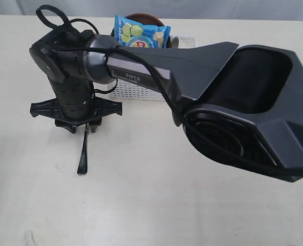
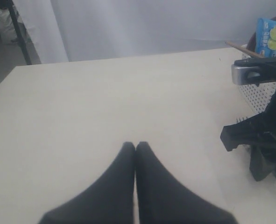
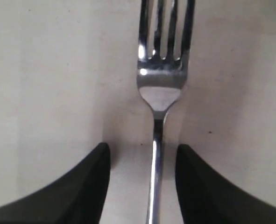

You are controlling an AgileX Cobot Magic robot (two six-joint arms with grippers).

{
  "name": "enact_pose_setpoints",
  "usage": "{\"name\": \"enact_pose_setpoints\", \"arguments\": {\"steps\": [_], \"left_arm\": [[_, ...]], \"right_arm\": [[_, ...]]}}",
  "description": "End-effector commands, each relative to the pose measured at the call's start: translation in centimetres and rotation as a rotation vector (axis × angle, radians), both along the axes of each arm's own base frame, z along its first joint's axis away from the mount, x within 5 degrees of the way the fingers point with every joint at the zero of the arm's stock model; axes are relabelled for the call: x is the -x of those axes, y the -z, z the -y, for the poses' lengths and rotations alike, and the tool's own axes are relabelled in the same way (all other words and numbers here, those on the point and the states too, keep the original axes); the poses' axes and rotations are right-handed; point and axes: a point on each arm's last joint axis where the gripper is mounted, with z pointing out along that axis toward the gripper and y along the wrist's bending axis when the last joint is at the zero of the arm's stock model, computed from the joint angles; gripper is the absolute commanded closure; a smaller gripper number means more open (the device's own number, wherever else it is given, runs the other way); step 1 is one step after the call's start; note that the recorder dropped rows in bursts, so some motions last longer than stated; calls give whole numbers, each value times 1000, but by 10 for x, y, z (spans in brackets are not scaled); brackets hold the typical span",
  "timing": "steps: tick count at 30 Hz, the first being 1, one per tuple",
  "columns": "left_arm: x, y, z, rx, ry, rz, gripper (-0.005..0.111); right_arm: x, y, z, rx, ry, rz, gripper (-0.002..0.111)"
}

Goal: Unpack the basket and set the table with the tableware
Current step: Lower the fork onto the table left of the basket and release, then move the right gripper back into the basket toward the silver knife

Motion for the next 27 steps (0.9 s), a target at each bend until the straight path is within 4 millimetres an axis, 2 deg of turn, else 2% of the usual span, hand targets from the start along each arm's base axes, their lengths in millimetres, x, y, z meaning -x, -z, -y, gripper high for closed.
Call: {"name": "enact_pose_setpoints", "arguments": {"steps": [1, 5, 6, 7, 8, 9, 10, 11, 12, 13, 15, 17, 27], "left_arm": [[0, 1, 0, 4, 5, 0, 107], [0, 1, 0, 4, 5, 0, 107], [0, 1, 0, 4, 5, 0, 107], [0, 1, 0, 4, 5, 0, 107], [0, 1, 0, 4, 5, 0, 107], [0, 1, 0, 4, 5, 0, 107], [0, 1, 0, 4, 5, 0, 107], [0, 1, 0, 4, 5, 0, 107], [0, 1, 0, 4, 5, 0, 107], [0, 1, 0, 4, 5, 0, 107], [0, 1, 0, 4, 5, 0, 107], [0, 1, 0, 4, 5, 0, 107], [0, 1, 0, 4, 5, 0, 107]], "right_arm": [[-10, -20, 10, -9, -34, 10, 65], [-18, -54, 21, -52, -133, 47, 65], [-19, -79, 26, -107, -241, 64, 65], [-18, -90, 27, -129, -302, 75, 65], [-18, -118, 35, -176, -420, 122, 65], [-17, -132, 40, -186, -465, 154, 65], [-20, -158, 54, -185, -554, 227, 65], [-23, -168, 61, -176, -580, 261, 65], [-33, -186, 79, -139, -608, 333, 65], [-41, -196, 93, -103, -639, 375, 65], [-59, -200, 115, -60, -678, 401, 65], [-75, -192, 128, -23, -705, 397, 65], [-115, -130, 137, 64, -864, 346, 65]]}}
